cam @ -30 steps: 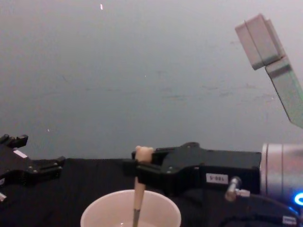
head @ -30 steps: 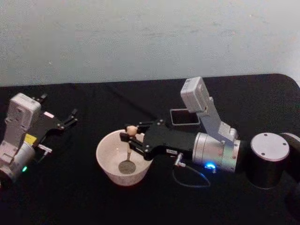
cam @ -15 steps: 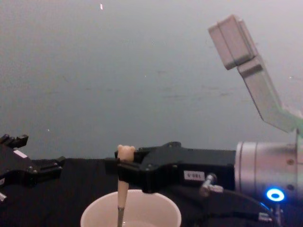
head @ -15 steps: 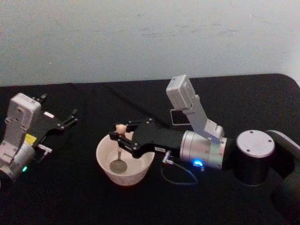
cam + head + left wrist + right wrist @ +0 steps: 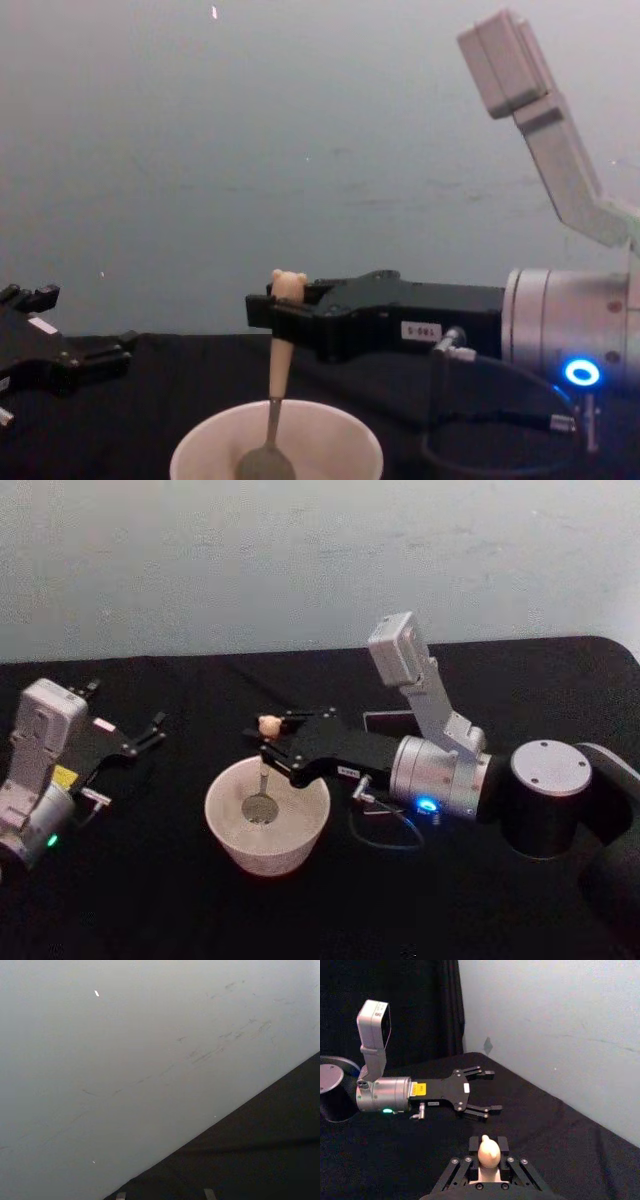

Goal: Pick up the stirring spoon with one hand, stir inside the cup, then place it back in its original position.

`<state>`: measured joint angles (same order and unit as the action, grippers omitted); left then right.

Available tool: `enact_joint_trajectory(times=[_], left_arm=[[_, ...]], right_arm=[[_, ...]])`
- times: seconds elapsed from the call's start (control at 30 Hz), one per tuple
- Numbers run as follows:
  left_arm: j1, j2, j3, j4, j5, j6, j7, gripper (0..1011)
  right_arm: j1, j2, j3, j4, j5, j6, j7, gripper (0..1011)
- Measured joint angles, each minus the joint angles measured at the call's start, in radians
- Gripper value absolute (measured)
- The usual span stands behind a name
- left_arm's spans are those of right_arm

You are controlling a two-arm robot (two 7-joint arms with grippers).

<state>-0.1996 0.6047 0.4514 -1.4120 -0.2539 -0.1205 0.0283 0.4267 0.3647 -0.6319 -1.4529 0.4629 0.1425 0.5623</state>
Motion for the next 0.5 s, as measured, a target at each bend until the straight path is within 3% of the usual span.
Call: enact_joint_trajectory(times=[0.5], left_arm=[[0.000, 0.000, 0.000, 0.000, 0.000, 0.000, 0.000, 1001]], right_arm=[[-0.012, 0.024, 0.042, -0.050, 0.047, -0.001, -0.012, 215]])
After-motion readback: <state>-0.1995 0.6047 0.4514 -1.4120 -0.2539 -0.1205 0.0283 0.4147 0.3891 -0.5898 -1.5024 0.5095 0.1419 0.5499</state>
